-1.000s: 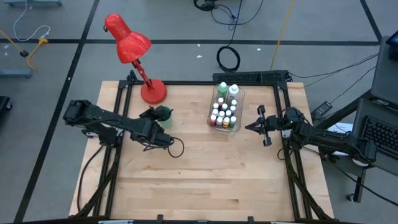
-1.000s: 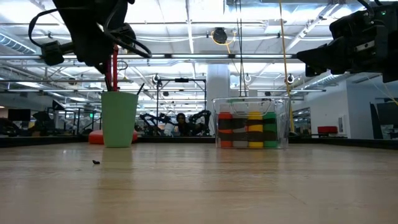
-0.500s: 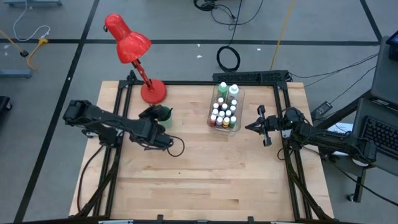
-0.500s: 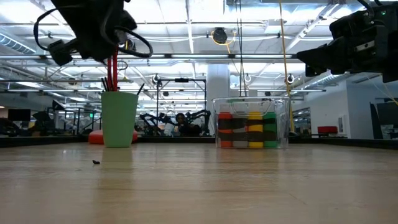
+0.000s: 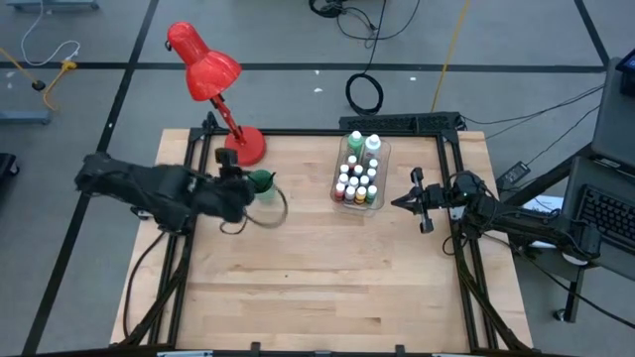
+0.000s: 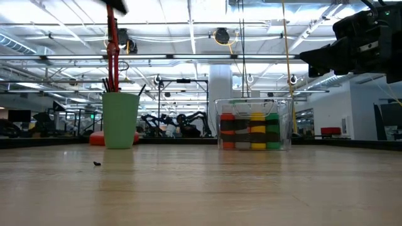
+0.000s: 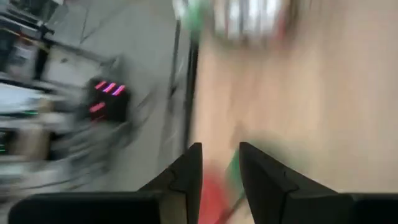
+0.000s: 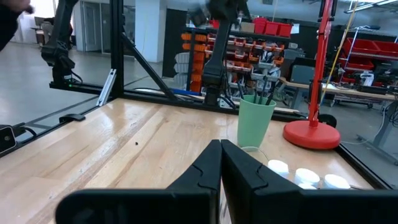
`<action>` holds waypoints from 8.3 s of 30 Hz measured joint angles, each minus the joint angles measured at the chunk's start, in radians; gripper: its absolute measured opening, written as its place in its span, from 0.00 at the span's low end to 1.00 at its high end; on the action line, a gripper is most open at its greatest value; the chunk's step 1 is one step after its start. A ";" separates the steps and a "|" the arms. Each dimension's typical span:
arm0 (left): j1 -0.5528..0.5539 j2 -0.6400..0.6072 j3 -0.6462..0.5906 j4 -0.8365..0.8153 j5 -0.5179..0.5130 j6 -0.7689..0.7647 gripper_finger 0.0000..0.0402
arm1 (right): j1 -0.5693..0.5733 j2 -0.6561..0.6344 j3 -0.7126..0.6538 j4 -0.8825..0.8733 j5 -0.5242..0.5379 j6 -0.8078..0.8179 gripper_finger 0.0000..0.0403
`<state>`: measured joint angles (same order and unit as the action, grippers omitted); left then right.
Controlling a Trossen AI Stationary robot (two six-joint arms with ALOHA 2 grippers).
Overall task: Pick & Place Paint Supplies
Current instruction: Return to Home Position
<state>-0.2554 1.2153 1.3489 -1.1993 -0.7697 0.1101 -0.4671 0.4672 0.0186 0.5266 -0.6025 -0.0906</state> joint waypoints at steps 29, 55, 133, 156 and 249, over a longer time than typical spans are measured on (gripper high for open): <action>-0.073 -0.175 -0.739 1.563 0.559 0.008 0.03 | 0.000 0.005 0.000 0.010 0.000 0.031 0.01; 0.429 -0.906 -1.196 1.460 0.848 0.086 0.00 | -0.069 -0.110 0.000 -0.008 -0.127 0.186 0.01; 0.526 -1.085 -1.333 1.265 1.049 -0.008 0.01 | 0.216 -0.405 -0.005 -0.319 0.331 0.027 0.00; 0.526 -1.085 -1.333 1.270 1.049 -0.011 0.06 | 0.216 -0.405 -0.005 -0.315 0.445 -0.027 0.00; 0.526 -1.084 -1.333 1.270 1.048 -0.011 0.06 | 0.216 -0.405 -0.005 -0.319 0.444 -0.026 0.00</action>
<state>0.2705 0.1308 0.0162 0.0711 0.2787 0.0994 -0.2516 0.0624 0.0139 0.2081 -0.1581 -0.1168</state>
